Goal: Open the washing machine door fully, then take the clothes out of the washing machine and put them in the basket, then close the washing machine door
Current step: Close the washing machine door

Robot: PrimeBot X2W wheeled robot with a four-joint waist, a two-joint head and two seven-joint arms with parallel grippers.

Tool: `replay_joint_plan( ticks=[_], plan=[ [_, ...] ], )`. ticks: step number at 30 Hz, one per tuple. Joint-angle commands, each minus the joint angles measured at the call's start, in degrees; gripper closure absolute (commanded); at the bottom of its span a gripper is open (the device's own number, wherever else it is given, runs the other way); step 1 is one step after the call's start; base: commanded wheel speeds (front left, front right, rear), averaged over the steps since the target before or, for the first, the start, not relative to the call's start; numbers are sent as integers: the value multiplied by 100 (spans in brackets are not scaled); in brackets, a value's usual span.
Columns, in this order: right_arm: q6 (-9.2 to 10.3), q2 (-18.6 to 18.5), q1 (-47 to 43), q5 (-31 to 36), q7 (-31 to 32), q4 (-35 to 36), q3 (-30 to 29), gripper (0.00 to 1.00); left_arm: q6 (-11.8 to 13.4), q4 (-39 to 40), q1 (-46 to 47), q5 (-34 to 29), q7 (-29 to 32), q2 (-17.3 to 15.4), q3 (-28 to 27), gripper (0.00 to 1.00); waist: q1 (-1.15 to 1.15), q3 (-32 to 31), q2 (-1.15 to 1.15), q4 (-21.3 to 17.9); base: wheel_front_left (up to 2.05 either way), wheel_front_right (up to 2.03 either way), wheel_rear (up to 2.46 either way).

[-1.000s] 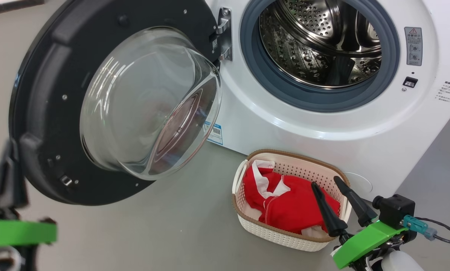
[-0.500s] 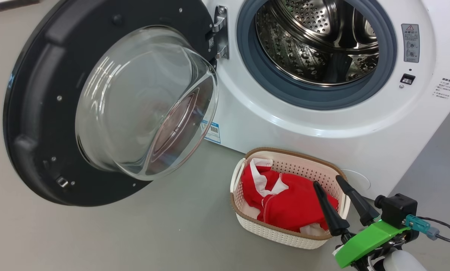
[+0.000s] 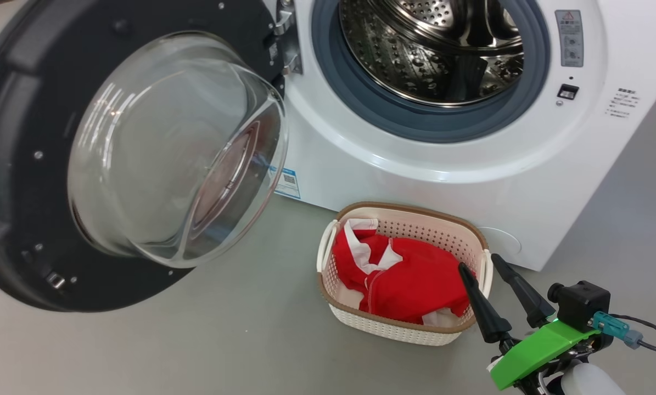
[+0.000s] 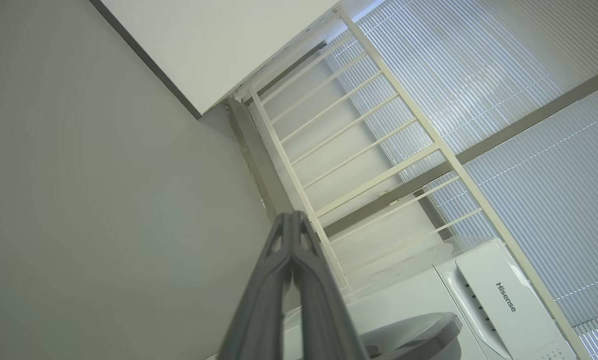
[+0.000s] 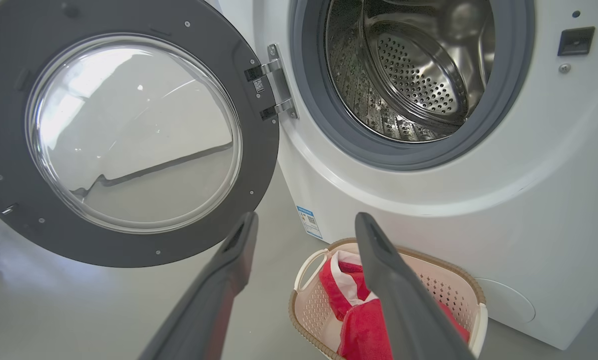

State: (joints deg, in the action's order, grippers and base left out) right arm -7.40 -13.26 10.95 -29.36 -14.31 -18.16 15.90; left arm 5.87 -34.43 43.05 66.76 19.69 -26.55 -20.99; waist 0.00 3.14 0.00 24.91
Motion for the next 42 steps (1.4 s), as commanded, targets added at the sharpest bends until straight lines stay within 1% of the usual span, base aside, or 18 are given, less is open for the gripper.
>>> replay_joint_plan(
  ticks=[1,4,9,13,17,21,28,32,37,42],
  plan=[
    [-9,-68,240,-29,-69,147,116,0,27,6,204,63,148,-394,-133,100,0,50,0,-103,0,0,0],
    [-9,-82,244,-29,-69,154,106,0,63,-241,224,131,402,-452,-102,100,0,80,0,-186,0,0,0],
    [-9,-105,251,-22,-69,176,82,0,187,-468,255,269,950,-403,34,100,0,133,0,-252,0,0,0],
    [-9,-107,292,-12,-69,192,77,0,253,-495,282,422,1169,-315,6,100,0,190,0,-296,0,0,0],
    [-9,-102,303,-12,-69,196,65,0,288,-477,243,466,1356,-315,40,100,0,213,0,-329,0,0,0],
    [-9,-92,290,-6,-69,198,39,0,331,-383,149,482,1691,-296,178,100,0,221,0,-351,0,0,0],
    [-9,-55,305,16,-69,207,13,0,404,-27,-14,576,2185,-227,330,100,0,236,0,-366,0,0,0],
    [-9,-42,297,13,-69,189,-2,0,441,253,-145,680,2623,-206,445,100,0,202,0,-363,0,0,0],
    [-9,7,272,9,-69,170,-18,0,536,753,-397,801,3093,-160,562,100,0,132,0,-372,0,0,0],
    [-9,45,256,5,-69,170,-36,0,625,1340,-602,1002,3472,-13,628,100,0,90,0,-391,0,0,0]
  ],
)
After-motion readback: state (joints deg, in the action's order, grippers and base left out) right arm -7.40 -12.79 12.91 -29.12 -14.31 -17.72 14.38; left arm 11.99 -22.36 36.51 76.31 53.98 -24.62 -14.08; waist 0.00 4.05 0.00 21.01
